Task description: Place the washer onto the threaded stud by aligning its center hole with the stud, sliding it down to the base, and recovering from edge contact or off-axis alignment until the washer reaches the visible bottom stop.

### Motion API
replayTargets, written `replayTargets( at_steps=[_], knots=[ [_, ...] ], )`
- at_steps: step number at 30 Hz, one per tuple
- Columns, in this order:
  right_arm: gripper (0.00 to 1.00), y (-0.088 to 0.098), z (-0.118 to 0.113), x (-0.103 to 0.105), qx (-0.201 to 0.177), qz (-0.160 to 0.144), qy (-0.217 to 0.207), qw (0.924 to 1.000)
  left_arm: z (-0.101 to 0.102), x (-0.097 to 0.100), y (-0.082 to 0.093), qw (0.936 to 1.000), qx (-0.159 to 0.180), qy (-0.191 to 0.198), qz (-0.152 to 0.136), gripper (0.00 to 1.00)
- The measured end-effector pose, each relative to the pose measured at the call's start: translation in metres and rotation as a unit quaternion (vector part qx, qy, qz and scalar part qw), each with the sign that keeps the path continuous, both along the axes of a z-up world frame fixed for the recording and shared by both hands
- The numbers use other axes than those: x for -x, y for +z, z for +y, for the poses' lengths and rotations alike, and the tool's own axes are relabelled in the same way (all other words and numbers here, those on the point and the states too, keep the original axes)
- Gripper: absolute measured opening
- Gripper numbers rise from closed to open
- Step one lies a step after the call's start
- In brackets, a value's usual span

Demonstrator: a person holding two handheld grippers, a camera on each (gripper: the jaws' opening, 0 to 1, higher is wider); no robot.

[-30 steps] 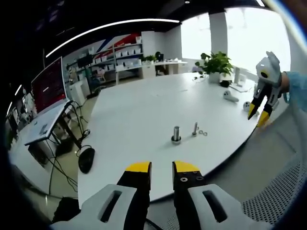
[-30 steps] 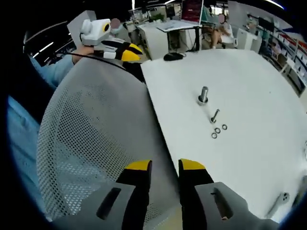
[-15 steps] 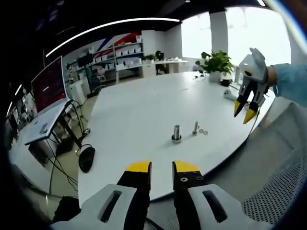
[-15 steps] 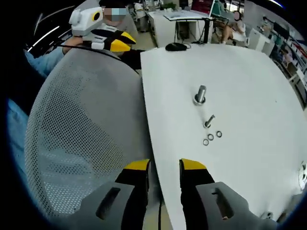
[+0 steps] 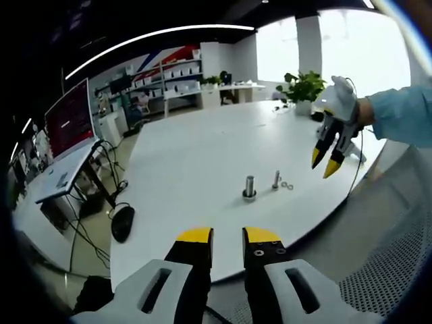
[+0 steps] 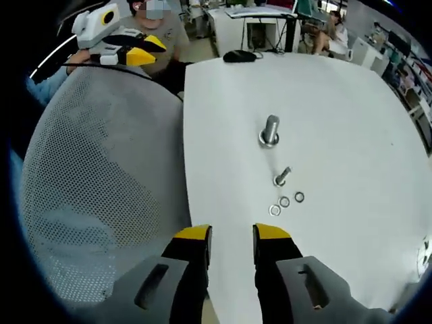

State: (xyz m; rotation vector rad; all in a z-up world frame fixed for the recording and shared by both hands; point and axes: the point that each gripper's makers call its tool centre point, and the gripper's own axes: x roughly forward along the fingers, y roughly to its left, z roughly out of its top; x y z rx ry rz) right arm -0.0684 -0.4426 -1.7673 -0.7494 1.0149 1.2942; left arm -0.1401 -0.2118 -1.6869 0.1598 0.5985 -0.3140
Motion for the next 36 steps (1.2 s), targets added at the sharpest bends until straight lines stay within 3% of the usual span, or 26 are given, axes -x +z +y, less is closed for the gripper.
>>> replayTargets(
  at_steps=[22,36],
  knots=[
    [0.25,-0.050,0.002,-0.017,0.045,0.035,0.014,0.9983,0.001,-0.001,0.002,1.0000,0.003,0.006,-0.006,0.15],
    [0.27,-0.067,-0.004,-0.016,0.065,0.029,0.016,0.9973,0.001,0.000,0.001,1.0000,-0.004,0.000,-0.005,0.15]
  ],
)
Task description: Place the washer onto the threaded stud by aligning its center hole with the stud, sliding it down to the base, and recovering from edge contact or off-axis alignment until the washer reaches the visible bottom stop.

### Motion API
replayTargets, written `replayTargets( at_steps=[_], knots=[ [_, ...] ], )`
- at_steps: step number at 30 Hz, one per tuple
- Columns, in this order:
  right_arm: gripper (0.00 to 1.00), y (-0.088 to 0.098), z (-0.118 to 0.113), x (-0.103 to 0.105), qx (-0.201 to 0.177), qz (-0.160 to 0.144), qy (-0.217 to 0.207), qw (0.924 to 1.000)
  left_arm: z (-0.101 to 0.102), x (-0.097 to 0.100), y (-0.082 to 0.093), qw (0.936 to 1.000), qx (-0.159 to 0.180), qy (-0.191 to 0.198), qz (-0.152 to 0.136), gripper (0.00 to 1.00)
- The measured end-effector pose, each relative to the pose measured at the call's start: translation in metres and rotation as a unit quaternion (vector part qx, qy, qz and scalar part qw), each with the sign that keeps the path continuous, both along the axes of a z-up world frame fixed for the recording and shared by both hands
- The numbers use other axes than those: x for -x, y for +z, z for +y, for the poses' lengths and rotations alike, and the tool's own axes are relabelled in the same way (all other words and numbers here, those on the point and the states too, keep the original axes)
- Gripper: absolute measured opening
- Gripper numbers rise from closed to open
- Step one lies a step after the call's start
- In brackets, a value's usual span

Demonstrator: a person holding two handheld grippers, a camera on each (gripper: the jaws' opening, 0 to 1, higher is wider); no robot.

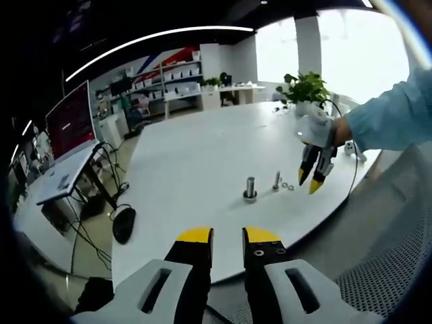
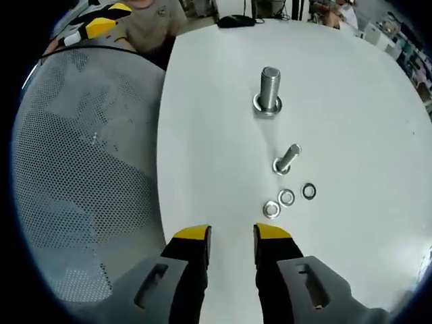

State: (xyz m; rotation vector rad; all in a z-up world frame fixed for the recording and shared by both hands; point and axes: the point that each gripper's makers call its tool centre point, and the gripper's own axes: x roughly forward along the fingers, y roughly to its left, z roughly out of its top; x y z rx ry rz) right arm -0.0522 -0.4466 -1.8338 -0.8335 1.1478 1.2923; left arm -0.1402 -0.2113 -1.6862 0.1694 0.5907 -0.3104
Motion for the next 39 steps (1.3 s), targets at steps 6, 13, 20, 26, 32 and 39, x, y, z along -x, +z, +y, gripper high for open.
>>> replayTargets(
  at_steps=[6,13,20,26,32,39],
  knots=[
    [0.27,-0.005,-0.007,0.003,0.008,-0.002,0.000,1.0000,0.000,0.000,-0.001,1.0000,0.000,0.000,0.002,0.15],
    [0.27,-0.009,-0.016,0.004,0.020,-0.009,0.002,0.9998,0.001,-0.001,0.001,1.0000,0.003,0.005,-0.004,0.15],
    [0.27,-0.015,-0.013,-0.001,0.012,-0.016,-0.016,0.9997,-0.005,-0.004,0.010,0.9991,0.034,0.003,-0.026,0.15],
    [0.27,-0.017,-0.010,-0.018,0.011,-0.048,-0.022,0.9986,0.000,-0.002,0.005,0.9997,0.019,0.008,-0.015,0.16],
    [0.27,-0.018,0.000,-0.031,0.003,-0.061,-0.032,0.9976,0.000,-0.001,0.005,0.9997,0.019,0.008,-0.013,0.16],
    [0.24,-0.020,0.007,-0.036,0.004,-0.069,-0.022,0.9974,0.000,-0.002,0.005,0.9996,0.020,0.009,-0.015,0.16]
  ],
)
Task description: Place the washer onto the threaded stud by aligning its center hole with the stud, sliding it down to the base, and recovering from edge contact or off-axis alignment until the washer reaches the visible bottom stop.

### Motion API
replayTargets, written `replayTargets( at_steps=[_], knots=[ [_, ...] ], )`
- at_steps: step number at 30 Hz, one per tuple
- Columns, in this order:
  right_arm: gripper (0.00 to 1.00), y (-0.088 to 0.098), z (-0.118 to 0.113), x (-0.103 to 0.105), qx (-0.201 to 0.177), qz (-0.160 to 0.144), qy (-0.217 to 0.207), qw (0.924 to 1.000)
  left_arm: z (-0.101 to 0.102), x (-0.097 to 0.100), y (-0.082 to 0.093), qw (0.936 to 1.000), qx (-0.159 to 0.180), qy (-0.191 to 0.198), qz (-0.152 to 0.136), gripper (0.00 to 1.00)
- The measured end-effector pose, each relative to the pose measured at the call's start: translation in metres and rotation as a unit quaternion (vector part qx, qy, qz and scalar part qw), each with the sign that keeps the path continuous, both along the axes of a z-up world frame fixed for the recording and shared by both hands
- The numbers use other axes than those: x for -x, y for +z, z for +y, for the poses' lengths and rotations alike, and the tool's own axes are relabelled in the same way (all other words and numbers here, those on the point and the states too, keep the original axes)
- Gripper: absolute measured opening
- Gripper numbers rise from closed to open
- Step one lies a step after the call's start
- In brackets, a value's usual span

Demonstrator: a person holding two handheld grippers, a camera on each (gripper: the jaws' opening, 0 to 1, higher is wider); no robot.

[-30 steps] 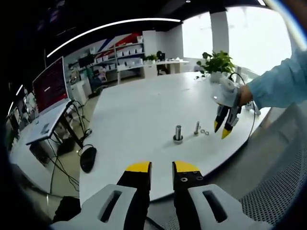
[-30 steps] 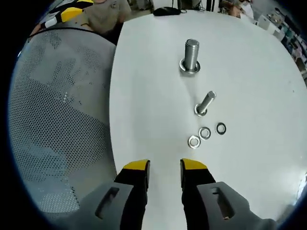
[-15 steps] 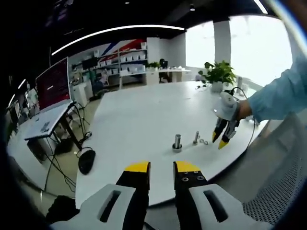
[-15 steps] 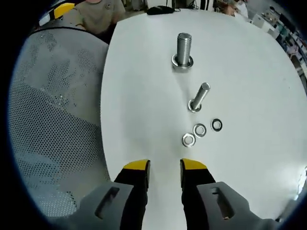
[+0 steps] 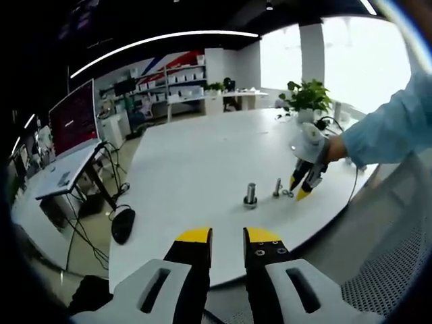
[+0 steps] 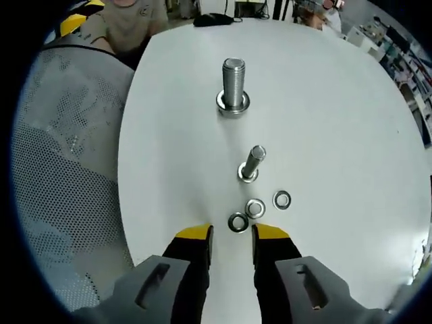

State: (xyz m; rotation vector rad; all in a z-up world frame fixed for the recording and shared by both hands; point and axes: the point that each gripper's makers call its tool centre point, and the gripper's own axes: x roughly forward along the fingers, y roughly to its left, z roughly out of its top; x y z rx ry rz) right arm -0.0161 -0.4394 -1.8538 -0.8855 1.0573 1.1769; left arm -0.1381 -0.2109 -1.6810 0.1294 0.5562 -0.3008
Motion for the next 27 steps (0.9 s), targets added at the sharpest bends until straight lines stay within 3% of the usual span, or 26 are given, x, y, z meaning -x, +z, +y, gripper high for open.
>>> replayTargets(
  at_steps=[12,27],
  knots=[
    [0.16,0.002,0.001,-0.006,0.003,-0.008,0.006,0.9999,0.000,-0.001,0.000,1.0000,0.002,-0.001,-0.001,0.16],
    [0.14,0.000,0.002,-0.010,0.004,-0.009,-0.003,0.9999,-0.001,-0.001,0.000,1.0000,0.003,-0.001,-0.001,0.15]
  ],
)
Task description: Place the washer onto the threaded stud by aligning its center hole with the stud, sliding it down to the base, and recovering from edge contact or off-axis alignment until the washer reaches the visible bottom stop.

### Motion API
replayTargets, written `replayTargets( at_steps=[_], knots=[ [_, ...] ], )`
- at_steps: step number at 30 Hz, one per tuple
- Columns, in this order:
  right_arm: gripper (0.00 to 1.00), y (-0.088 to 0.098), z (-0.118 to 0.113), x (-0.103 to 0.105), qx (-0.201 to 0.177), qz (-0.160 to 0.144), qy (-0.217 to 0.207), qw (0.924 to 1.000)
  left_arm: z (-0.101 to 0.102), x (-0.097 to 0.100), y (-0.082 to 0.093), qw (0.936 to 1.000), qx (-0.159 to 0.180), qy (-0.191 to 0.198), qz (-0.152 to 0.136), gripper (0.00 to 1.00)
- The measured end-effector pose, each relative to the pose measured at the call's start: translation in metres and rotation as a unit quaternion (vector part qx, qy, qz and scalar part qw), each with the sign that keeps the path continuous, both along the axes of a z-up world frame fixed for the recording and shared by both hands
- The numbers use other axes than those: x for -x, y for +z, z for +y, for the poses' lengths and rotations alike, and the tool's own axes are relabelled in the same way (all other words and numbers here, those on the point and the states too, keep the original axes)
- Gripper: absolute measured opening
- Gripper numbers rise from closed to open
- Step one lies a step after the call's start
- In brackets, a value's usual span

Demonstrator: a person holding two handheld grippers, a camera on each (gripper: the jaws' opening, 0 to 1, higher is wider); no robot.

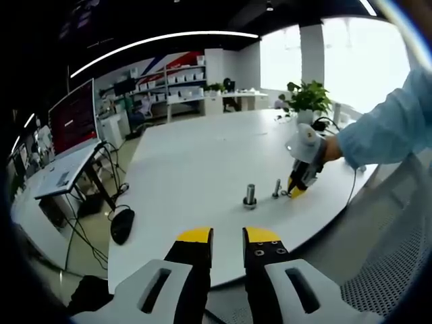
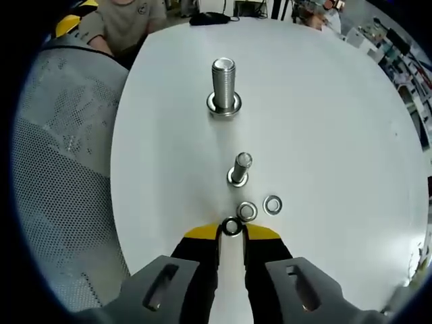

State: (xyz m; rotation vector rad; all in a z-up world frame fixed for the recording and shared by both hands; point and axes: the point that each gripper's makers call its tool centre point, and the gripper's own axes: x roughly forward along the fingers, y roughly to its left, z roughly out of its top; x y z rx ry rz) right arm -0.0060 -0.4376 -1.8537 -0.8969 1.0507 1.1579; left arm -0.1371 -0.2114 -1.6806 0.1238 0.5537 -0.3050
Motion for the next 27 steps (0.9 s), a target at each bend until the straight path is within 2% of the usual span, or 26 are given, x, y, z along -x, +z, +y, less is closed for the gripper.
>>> replayTargets(
  at_steps=[8,20,23,25,27],
  knots=[
    [0.14,0.001,0.000,0.002,0.001,0.002,-0.002,1.0000,0.000,0.001,-0.001,1.0000,-0.002,-0.001,0.003,0.15],
    [0.14,0.023,-0.006,-0.011,-0.013,-0.010,-0.012,0.9998,0.000,0.001,-0.002,1.0000,-0.005,-0.002,0.006,0.15],
    [0.14,0.029,-0.006,-0.013,-0.019,-0.016,-0.016,0.9996,-0.001,0.001,-0.001,0.9999,-0.007,-0.008,-0.001,0.15],
    [0.14,0.031,-0.005,-0.012,-0.022,-0.017,-0.019,0.9994,-0.004,0.002,-0.003,0.9999,0.002,-0.010,0.008,0.15],
    [0.14,0.034,-0.005,-0.011,-0.024,-0.020,-0.018,0.9993,-0.005,0.007,-0.010,0.9993,0.007,-0.009,0.035,0.14]
  ],
)
